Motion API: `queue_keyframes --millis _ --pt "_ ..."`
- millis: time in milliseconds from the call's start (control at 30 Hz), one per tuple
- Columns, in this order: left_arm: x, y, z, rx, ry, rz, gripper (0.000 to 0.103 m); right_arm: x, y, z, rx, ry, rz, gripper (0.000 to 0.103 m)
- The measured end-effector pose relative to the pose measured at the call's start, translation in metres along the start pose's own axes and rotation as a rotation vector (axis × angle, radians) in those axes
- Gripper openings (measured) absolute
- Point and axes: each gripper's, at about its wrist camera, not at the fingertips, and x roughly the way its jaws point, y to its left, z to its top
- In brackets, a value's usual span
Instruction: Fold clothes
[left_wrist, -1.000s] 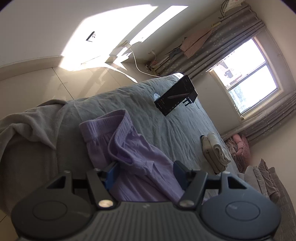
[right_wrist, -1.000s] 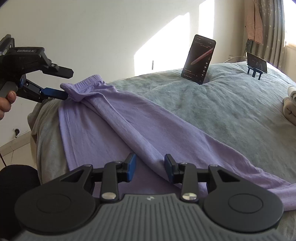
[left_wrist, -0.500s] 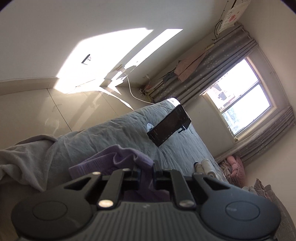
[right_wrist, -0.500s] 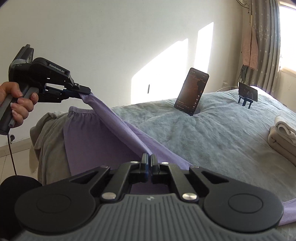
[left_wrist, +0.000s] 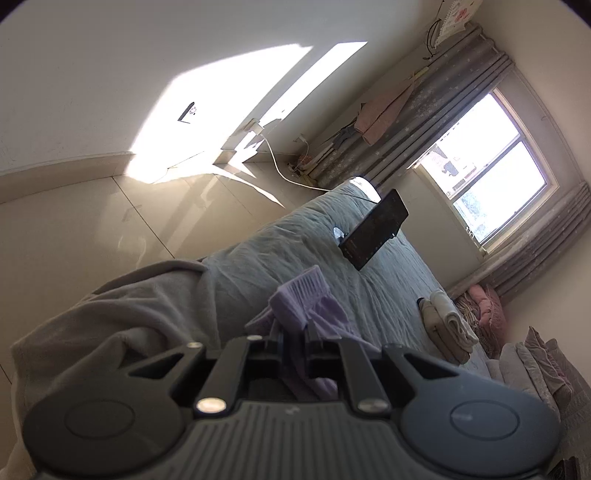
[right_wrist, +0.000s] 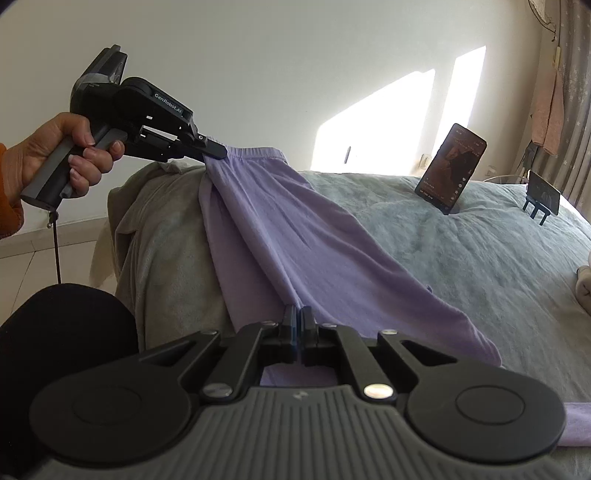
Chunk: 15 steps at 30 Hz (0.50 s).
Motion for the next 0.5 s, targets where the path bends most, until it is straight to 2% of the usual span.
queue_keyframes --millis 133,200,233,300,333,400,500 --pt "-0.009 -0.003 -0.002 0.027 -0.002 0.031 0.013 0.003 -0.001 -0.007 0.044 0.010 0.012 0.003" --pt "-0.015 -0.009 -0.001 0.054 -0.008 0.057 0.015 0.000 -0.003 -0.006 0.072 0.012 0.027 0.006" --pt "-0.017 -0.012 -0.001 0.068 -0.011 0.070 0.016 -0.002 -0.005 -0.006 0.084 0.014 0.034 0.010" --pt "-0.023 -0.017 0.000 0.096 -0.017 0.096 0.026 -0.006 -0.007 -0.007 0.105 0.021 0.047 0.013" --pt "-0.026 -0.020 0.001 0.110 -0.020 0.109 0.028 -0.008 -0.009 -0.008 0.116 0.024 0.051 0.013" --pt "-0.031 -0.026 0.001 0.138 -0.025 0.135 0.043 -0.013 -0.013 -0.011 0.149 0.027 0.046 0.013" --pt "-0.040 -0.036 0.003 0.179 -0.034 0.169 0.045 -0.021 -0.027 -0.016 0.214 0.030 0.014 0.013"
